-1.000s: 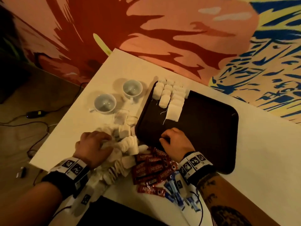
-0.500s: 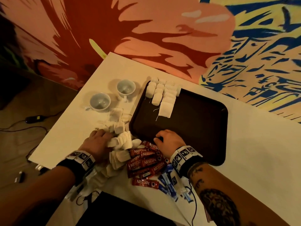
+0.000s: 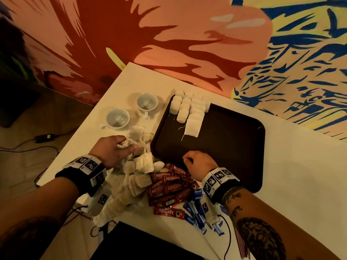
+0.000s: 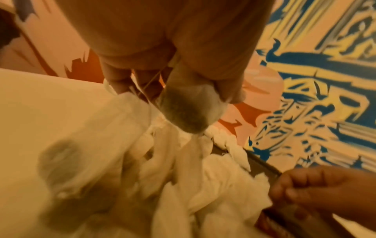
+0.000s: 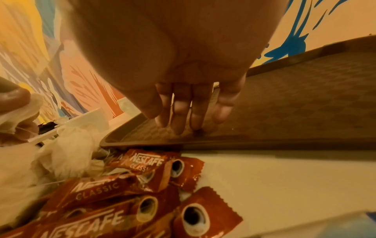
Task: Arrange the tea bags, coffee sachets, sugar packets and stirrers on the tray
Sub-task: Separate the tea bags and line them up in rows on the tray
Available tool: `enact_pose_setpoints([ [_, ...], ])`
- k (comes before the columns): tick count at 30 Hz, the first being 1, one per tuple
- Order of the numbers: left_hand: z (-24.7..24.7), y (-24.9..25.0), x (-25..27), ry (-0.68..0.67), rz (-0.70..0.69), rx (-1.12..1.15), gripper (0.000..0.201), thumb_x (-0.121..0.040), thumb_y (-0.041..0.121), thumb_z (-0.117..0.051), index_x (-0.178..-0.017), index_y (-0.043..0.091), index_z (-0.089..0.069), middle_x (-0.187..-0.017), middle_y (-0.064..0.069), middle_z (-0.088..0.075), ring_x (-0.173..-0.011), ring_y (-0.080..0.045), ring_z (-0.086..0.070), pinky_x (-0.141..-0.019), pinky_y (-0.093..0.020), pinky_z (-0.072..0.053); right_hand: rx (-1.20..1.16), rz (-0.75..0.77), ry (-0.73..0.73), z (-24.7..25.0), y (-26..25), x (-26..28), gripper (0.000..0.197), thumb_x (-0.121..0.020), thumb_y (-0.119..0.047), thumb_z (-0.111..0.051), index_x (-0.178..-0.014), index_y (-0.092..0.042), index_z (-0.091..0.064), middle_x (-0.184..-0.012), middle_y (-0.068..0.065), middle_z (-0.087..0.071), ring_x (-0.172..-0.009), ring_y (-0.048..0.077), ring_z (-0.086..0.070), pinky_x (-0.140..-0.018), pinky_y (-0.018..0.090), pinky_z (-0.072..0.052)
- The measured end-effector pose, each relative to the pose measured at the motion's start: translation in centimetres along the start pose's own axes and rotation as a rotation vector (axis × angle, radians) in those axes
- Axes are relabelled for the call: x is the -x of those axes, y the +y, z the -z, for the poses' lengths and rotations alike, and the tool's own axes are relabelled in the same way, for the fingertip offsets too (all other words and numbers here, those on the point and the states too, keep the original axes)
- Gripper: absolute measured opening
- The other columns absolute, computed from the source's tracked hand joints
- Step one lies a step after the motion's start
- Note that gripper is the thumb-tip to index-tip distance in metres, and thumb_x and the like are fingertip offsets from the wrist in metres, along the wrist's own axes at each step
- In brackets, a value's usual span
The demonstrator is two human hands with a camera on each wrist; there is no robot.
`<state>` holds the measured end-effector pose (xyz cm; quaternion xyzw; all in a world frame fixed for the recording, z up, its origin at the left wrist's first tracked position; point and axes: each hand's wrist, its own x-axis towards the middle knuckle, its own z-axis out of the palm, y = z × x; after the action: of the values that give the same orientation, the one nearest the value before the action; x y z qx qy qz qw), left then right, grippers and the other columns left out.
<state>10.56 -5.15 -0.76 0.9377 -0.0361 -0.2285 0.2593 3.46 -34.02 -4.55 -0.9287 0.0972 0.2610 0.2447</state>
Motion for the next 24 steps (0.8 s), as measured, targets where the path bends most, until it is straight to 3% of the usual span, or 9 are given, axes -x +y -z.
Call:
enact_pose_setpoints([
  [2, 0.1, 0.3, 0.2, 0.039, -0.015, 0.125, 0.035, -0.089, 0.047, -0.065, -0.068, 0.02, -0.056, -0.067, 0.006, -0.062, -0.069, -0.012, -0.059, -0.061, -0.028, -0.038, -0.016, -0.004, -0.004, 0.1, 0.0, 0.0, 0.026, -0.101, -0.033, -0.047, -0.119, -0.03, -0.065, -0.122, -0.004, -0.065, -0.11, 0.017, -0.061, -0.096, 0.034, -0.05],
  [5, 0.3, 0.9, 0.3, 0.093, -0.04, 0.256, 0.033, -0.092, 0.04, -0.064, -0.064, 0.028, -0.052, -0.064, 0.006, -0.06, -0.065, -0.007, -0.055, -0.059, -0.023, -0.036, -0.051, -0.015, -0.01, 0.3, -0.1, -0.1, 0.025, -0.101, -0.034, -0.047, -0.119, -0.03, -0.065, -0.121, -0.004, -0.065, -0.108, 0.016, -0.061, -0.095, 0.035, -0.051],
  [9, 0.6, 1.2, -0.3, 0.13, -0.038, 0.433, 0.028, -0.09, 0.044, -0.067, -0.077, 0.02, -0.066, -0.071, -0.002, -0.072, -0.07, -0.019, -0.068, -0.068, -0.034, -0.052, -0.127, -0.029, -0.008, 0.8, -0.1, -0.1, 0.024, -0.101, -0.034, -0.049, -0.117, -0.029, -0.066, -0.118, -0.004, -0.067, -0.104, 0.016, -0.062, -0.092, 0.033, -0.051],
  [12, 1.3, 1.7, -0.7, 0.168, -0.001, 0.614, 0.031, -0.085, 0.045, -0.072, -0.085, 0.014, -0.067, -0.072, -0.009, -0.073, -0.063, -0.028, -0.067, -0.066, -0.04, -0.056, -0.167, -0.034, -0.001, 1.1, -0.1, -0.1, 0.023, -0.101, -0.034, -0.048, -0.115, -0.029, -0.066, -0.115, -0.005, -0.068, -0.098, 0.012, -0.062, -0.088, 0.029, -0.051],
  [14, 1.7, 2.7, -0.7, 0.198, 0.002, 0.718, 0.035, -0.083, 0.046, -0.072, -0.089, 0.012, -0.068, -0.071, -0.006, -0.072, -0.058, -0.027, -0.063, -0.062, -0.037, -0.052, -0.201, -0.032, 0.012, 1.3, -0.4, 0.0, 0.023, -0.101, -0.034, -0.049, -0.115, -0.03, -0.066, -0.114, -0.006, -0.068, -0.099, 0.011, -0.062, -0.089, 0.029, -0.051],
  [17, 2.1, 4.9, -0.6, 0.233, 0.005, 0.937, 0.029, -0.094, 0.032, -0.064, -0.092, 0.004, -0.061, -0.064, -0.005, -0.066, -0.045, -0.022, -0.052, -0.047, -0.026, -0.041, -0.255, 0.034, 0.057, 1.8, -1.7, 0.3, 0.023, -0.101, -0.034, -0.05, -0.116, -0.029, -0.066, -0.118, -0.007, -0.067, -0.108, 0.01, -0.062, -0.095, 0.028, -0.05],
  [20, 2.6, 7.0, -0.9, 0.211, 0.022, 1.16, 0.025, -0.095, 0.035, -0.063, -0.084, 0.012, -0.062, -0.065, -0.005, -0.062, -0.042, -0.017, -0.047, -0.044, -0.022, -0.037, -0.349, 0.162, 0.112, 2.5, -4.4, 0.9, 0.024, -0.102, -0.037, -0.05, -0.118, -0.03, -0.066, -0.117, -0.01, -0.067, -0.106, 0.006, -0.061, -0.094, 0.025, -0.049],
  [24, 3.0, 9.3, -1.3, 0.078, 0.065, 1.407, 0.026, -0.095, 0.041, -0.061, -0.079, 0.02, -0.061, -0.065, 0.001, -0.059, -0.039, -0.009, -0.044, -0.038, -0.015, -0.034, -0.853, 0.199, -0.092, 2.1, -8.8, 1.6, 0.028, -0.101, -0.048, -0.047, -0.118, -0.031, -0.06, -0.112, 0.001, -0.07, -0.093, 0.016, -0.069, -0.087, 0.039, -0.055],
])
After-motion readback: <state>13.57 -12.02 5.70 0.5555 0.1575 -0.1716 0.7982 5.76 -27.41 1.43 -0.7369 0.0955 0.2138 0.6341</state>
